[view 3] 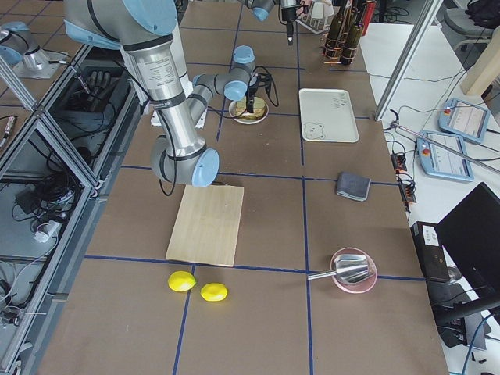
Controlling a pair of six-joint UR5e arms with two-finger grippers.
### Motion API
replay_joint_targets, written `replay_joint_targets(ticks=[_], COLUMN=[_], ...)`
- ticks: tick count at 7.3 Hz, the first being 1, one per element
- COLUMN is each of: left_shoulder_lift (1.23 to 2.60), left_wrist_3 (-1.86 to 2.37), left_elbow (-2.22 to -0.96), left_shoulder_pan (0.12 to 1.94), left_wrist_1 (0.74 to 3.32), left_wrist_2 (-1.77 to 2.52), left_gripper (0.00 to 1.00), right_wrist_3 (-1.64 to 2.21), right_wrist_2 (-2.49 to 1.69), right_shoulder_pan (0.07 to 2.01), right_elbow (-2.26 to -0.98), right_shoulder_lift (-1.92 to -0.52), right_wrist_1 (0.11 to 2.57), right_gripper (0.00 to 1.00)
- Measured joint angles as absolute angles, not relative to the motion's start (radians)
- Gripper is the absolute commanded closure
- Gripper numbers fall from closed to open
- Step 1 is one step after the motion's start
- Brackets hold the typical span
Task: Make sandwich and place on tray
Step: 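Lower the bread slice onto the egg and open the right gripper, then withdraw the right gripper while the left gripper reaches to the plate rim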
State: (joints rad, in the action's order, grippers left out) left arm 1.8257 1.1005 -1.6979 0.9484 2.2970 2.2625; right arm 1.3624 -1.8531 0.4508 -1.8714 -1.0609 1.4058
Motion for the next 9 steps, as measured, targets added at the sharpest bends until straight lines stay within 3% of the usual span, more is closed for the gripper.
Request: replay_joint_targets(ticks=[3,5,7,9], left_shoulder_lift=[1.893,1.984,2.024,2.036], left_wrist_3=[1.244,1.281,1.362,1.412], left_elbow=[-1.743,-1.785,-1.782,-1.777], left_shoulder_pan=[0.782,0.661,0.53,0.455], left_wrist_1=[2.212,2.021,1.971,1.966], left_wrist_2=[2.121,1.998,1.897,1.859], left_gripper=[0.04,0.2,0.43,0.55], right_wrist_3=[1.213,1.069,0.981,0.959], right_wrist_2=[-1.947,-1.955,-1.977,-2.022], right_shoulder_pan=[0.597,0.649,0.702,0.747], right_elbow=[-1.917,-1.959,-1.98,-1.983], right_shoulder_lift=[-1.077,-1.126,-1.176,-1.194], right_wrist_1=[1.646,1.722,1.726,1.722], right_gripper=[0.0,0.0,0.0,0.0])
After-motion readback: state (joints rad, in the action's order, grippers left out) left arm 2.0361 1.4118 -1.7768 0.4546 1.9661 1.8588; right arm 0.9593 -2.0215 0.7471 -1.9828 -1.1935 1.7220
